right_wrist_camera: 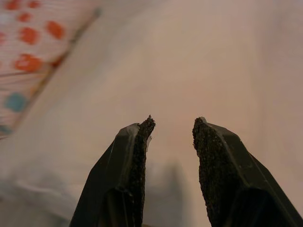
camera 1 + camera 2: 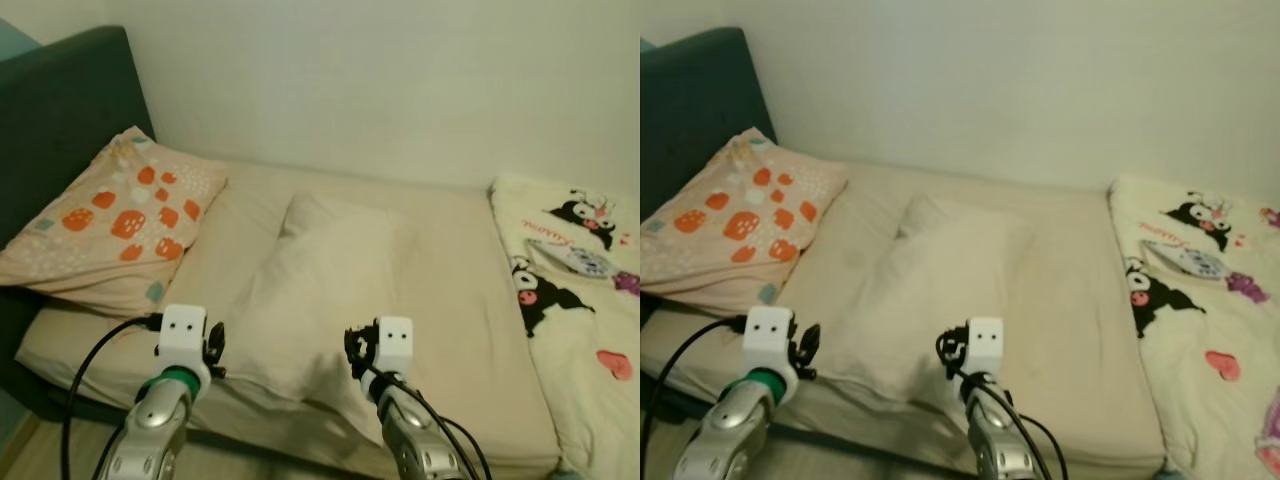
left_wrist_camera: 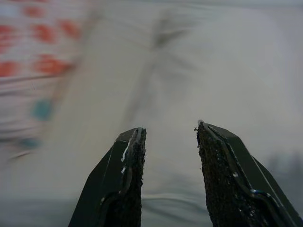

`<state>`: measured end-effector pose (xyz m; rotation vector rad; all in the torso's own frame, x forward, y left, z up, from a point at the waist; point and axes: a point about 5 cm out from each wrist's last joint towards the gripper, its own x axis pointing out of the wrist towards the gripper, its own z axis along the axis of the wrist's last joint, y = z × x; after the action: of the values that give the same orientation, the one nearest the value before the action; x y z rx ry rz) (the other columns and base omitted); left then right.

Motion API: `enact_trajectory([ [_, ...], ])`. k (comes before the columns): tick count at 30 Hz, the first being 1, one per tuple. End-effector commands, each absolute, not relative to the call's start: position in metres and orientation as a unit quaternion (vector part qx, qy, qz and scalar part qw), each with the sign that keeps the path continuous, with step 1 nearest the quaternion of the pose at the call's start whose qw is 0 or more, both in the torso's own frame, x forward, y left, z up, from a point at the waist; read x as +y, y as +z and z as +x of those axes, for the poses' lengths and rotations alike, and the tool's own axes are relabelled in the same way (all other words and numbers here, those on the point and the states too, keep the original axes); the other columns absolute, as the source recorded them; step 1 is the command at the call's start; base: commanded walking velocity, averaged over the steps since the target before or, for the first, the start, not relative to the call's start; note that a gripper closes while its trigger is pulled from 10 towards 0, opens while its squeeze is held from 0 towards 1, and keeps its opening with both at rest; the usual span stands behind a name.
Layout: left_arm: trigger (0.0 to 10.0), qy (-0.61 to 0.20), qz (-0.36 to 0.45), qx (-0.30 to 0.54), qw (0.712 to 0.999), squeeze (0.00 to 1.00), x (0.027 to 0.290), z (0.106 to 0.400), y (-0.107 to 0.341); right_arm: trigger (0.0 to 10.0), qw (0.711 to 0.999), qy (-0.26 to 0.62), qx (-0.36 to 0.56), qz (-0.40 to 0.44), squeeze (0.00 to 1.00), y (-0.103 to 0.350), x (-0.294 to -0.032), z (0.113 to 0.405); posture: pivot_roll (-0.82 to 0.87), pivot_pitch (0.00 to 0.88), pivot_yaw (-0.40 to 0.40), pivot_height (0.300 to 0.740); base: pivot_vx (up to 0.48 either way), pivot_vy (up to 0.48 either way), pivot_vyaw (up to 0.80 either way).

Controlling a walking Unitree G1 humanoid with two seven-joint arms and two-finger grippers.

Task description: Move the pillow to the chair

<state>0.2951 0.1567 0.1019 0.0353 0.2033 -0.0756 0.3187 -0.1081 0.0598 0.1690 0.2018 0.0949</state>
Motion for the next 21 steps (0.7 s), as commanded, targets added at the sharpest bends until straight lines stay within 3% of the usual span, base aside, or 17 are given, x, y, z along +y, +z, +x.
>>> enact_trajectory([
  [1, 10.0, -0.047, 0.022, 0.104, 0.993, 0.00, 0.1557, 0.2956, 0.1006, 10.0, 0.989, 0.037, 0.111, 0.087, 0.00, 0.0550, -0.1123, 0.3152, 0.05, 0.026, 0.010, 0.740, 0.000, 0.000, 0.00],
  [9, 10.0, -0.044, 0.025, 0.110, 0.993, 0.00, 0.1554, 0.2950, 0.0984, 10.0, 0.989, 0.032, 0.114, 0.085, 0.00, 0.0542, -0.1154, 0.3153, 0.05, 0.031, 0.004, 0.740, 0.000, -0.400, 0.00],
  [21, 10.0, -0.038, 0.011, 0.112, 0.993, 0.00, 0.1548, 0.2928, 0.0970, 10.0, 0.989, 0.038, 0.114, 0.084, 0.00, 0.0562, -0.1146, 0.3172, 0.05, 0.033, -0.012, 0.740, 0.000, 0.000, 0.00],
])
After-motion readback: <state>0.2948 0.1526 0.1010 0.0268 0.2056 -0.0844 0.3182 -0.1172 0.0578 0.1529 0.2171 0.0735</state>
